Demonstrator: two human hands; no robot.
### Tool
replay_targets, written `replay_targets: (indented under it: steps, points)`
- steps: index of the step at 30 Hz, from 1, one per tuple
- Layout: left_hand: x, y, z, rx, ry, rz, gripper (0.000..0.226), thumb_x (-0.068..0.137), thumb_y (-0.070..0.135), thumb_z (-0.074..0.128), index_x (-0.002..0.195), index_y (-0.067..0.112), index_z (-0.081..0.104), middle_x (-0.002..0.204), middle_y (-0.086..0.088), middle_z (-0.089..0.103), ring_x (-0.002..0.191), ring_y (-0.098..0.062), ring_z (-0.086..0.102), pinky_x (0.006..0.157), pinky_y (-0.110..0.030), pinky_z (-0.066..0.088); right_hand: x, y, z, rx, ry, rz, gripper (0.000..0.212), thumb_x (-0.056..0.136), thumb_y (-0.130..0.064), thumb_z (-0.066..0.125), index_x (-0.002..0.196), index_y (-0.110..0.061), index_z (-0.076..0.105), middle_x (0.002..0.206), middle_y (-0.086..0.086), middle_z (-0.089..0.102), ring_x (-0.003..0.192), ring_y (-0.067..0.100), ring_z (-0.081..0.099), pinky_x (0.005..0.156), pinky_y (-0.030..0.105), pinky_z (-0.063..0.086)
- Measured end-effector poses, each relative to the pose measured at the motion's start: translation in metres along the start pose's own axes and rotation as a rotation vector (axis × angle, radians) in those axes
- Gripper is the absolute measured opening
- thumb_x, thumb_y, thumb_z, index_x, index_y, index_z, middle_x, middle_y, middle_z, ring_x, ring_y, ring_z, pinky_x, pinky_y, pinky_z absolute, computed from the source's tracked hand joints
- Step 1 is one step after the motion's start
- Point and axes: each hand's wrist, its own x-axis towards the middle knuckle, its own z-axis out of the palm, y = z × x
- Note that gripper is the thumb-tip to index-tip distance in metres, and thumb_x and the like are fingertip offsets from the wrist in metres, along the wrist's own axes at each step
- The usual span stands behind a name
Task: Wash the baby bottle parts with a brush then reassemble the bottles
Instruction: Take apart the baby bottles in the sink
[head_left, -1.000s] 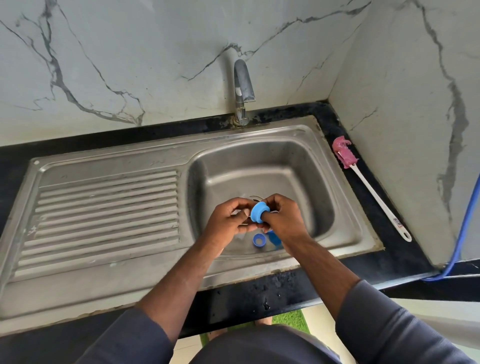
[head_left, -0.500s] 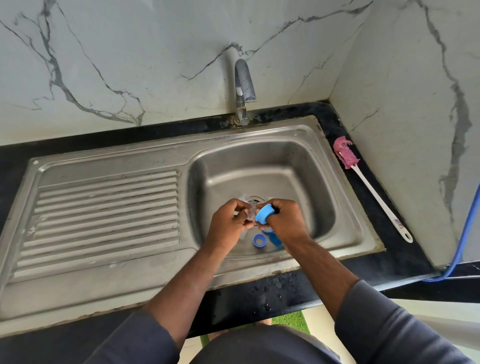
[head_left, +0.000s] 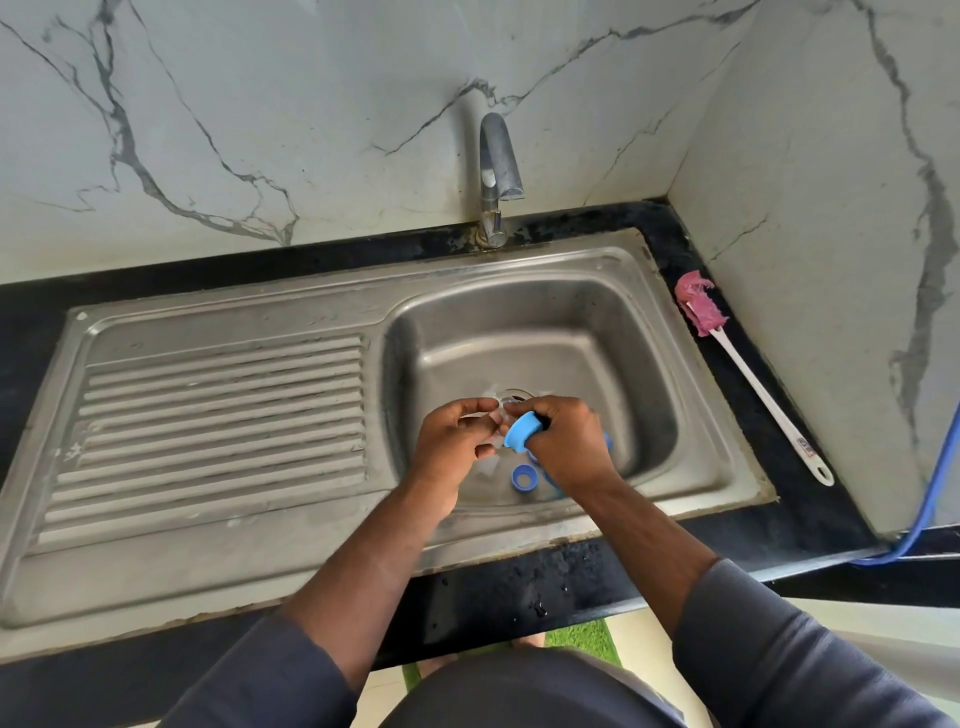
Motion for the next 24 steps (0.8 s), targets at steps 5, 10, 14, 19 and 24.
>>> replay_targets:
  steps: [5, 10, 14, 19, 24]
  points:
    - [0.0, -0.003, -0.006, -0.233, -0.056, -0.157, 0.019, 0.094, 0.016, 0.068, 0.112, 0.019, 0.07, 0.097, -0.002, 0.077, 0.094, -0.016, 0.07, 0.075, -0.031, 0.04, -0.002, -0.008, -0.006, 0.173, -0.013, -0.113, 0.028, 0.086, 0.003, 0.071, 0.108, -0.013, 0.078, 0.098, -0.006, 0.076, 0.088, 0.002, 0.07, 0.072, 0.016, 0.056]
    - [0.004, 0.0, -0.004, 0.035, 0.029, -0.108, 0.012, 0.089, 0.016, 0.075, 0.1, 0.019, 0.07, 0.075, 0.001, 0.069, 0.061, -0.01, 0.047, 0.054, -0.024, 0.035, -0.006, -0.006, 0.001, 0.07, -0.049, -0.157, 0.045, 0.076, 0.022, 0.051, 0.102, -0.007, 0.073, 0.093, 0.003, 0.07, 0.074, 0.013, 0.069, 0.053, 0.022, 0.057]
    - [0.006, -0.001, -0.002, -0.066, 0.034, -0.14, 0.013, 0.093, 0.011, 0.068, 0.104, 0.017, 0.07, 0.074, -0.001, 0.069, 0.052, -0.007, 0.041, 0.053, -0.023, 0.035, 0.002, 0.002, 0.008, -0.04, 0.016, -0.188, 0.038, 0.07, 0.021, 0.056, 0.086, -0.012, 0.067, 0.091, -0.011, 0.058, 0.081, 0.012, 0.063, 0.056, 0.026, 0.054]
    - [0.008, 0.0, -0.003, -0.081, -0.037, -0.136, 0.016, 0.099, 0.016, 0.061, 0.106, 0.02, 0.074, 0.077, 0.003, 0.065, 0.071, -0.013, 0.05, 0.077, -0.033, 0.044, 0.003, -0.005, 0.004, 0.27, -0.081, 0.021, 0.036, 0.083, 0.023, 0.046, 0.09, -0.008, 0.062, 0.09, 0.008, 0.066, 0.067, 0.022, 0.072, 0.043, 0.029, 0.05]
    - [0.01, -0.003, -0.016, 0.03, -0.104, -0.037, 0.016, 0.094, 0.011, 0.067, 0.105, 0.019, 0.076, 0.082, 0.005, 0.07, 0.079, -0.011, 0.059, 0.074, -0.03, 0.049, 0.015, -0.001, -0.01, 0.283, -0.2, 0.147, 0.032, 0.087, 0.019, 0.051, 0.097, -0.006, 0.068, 0.083, 0.009, 0.071, 0.061, 0.024, 0.071, 0.045, 0.03, 0.052]
